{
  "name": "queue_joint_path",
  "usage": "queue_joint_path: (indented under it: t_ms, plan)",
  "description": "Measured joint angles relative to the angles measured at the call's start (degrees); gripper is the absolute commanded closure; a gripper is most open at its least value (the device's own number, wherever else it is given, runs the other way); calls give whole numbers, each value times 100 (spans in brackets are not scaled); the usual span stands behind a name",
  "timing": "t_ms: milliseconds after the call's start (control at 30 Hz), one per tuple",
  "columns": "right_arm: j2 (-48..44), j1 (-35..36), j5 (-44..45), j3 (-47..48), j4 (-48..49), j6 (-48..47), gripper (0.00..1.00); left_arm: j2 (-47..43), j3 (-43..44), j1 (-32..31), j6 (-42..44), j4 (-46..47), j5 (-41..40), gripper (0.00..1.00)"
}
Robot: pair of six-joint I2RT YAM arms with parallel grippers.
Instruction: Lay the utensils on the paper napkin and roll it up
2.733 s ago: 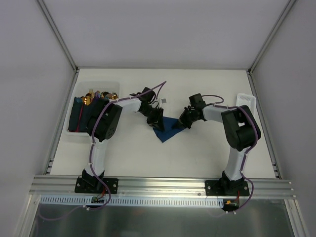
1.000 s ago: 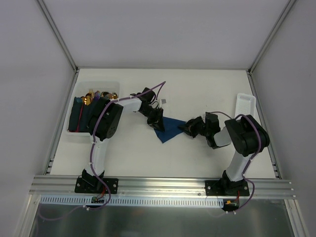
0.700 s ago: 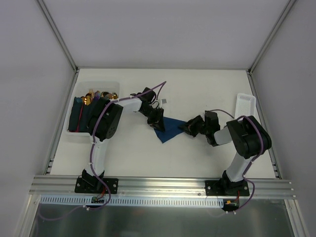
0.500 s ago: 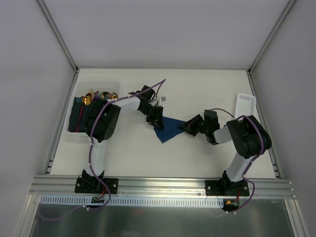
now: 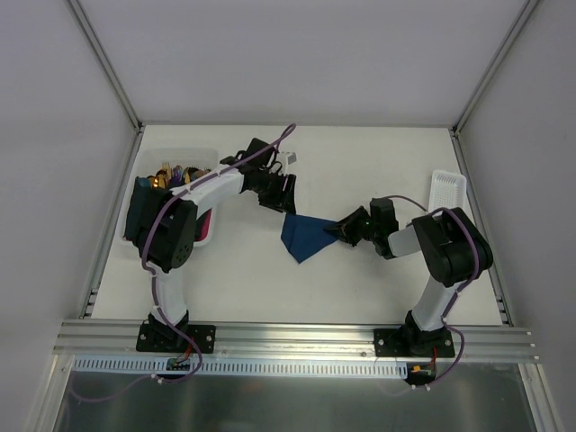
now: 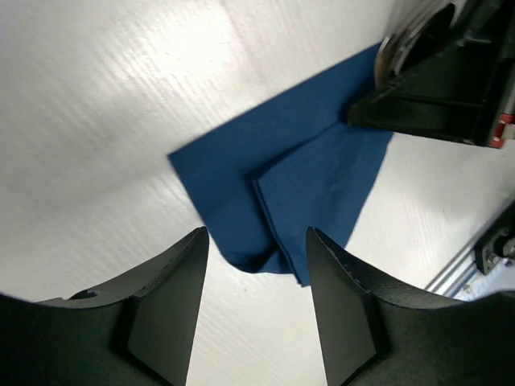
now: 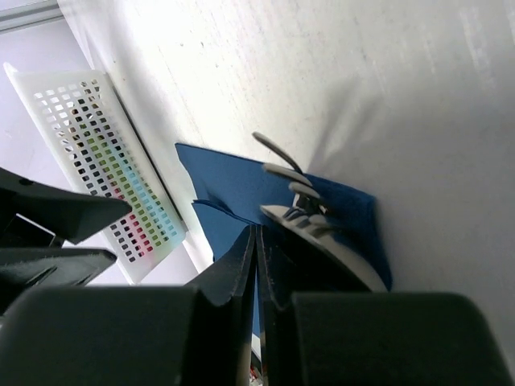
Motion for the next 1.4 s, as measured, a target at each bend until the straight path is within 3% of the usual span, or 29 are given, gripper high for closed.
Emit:
queue_joint_path:
  t_ms: [567,667,833,933,1167,1400]
  plan:
    - [0,0,7,92,-225,-31,96,848,369,-396,474,-20,-1235,52]
    - [0,0,7,98,-251,-44,96,879,411,-546,538,-11,-1386,58]
    - [0,0,7,118,-302,-55,97,907,424,-643,625,-15,-1558,85]
    - [0,0,7,120,-306,-57,98,907,424,-640,649,-35,-1580,92]
    - [0,0,11,120,-321,-59,100,839,479,-621,496,-221,-796,100]
    - [-7,0,31,114,-326,-57,100,645,708,-586,-68,-291,940,100]
